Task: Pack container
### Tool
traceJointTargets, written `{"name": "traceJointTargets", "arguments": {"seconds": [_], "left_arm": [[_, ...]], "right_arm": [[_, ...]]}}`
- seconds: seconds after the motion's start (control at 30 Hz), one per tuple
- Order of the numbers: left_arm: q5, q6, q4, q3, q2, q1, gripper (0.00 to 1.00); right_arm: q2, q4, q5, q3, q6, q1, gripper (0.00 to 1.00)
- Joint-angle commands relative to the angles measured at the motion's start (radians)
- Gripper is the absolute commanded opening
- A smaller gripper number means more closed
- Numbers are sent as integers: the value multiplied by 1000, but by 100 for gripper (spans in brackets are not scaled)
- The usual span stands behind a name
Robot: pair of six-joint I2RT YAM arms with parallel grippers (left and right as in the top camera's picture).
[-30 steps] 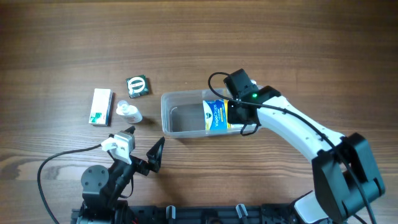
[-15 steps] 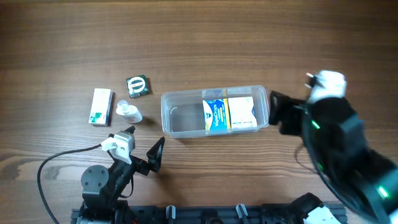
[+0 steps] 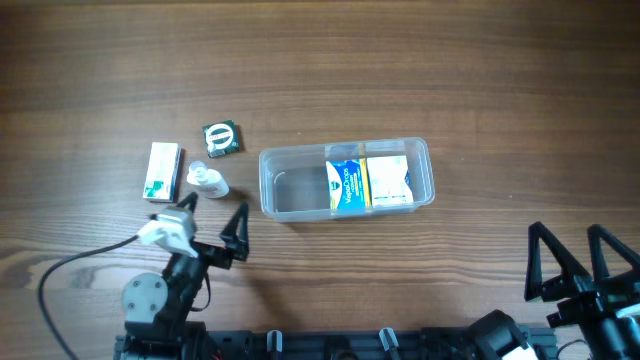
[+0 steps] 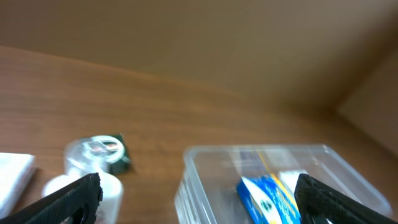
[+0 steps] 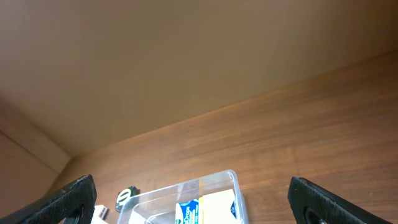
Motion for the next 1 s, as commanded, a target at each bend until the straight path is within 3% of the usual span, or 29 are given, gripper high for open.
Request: {"name": "traceJointTargets", "arguments": {"seconds": [0.0,0.13,0.23,0.4,0.6,0.7,0.8,0.97], "left_arm": [[-274,-92,-155,209,126,6,100],[-378,-62,-398,499,413,6,100],[-378,33,-542,746,624,5,100],[-373,55,-674,1013,828,5,100],[-494,-64,-693,1048,922,72,100],[-406,-58,-709,1048,1008,171,100],[-265,0,-688,1048,1146,280,100],[-161,124,-632,1048,1380,396,100]], "right_arm": [[-4,-8,23,-10,-11,2,100],[-4,-8,23,-10,-11,2,100],[-4,-8,23,-10,-10,2,100],[-4,-8,23,-10,-11,2,100],[-4,-8,23,-10,-11,2,100],[-4,-8,23,-10,-11,2,100],[-4,-8,23,-10,-11,2,99],[-4,-8,23,-10,-11,2,100]]}}
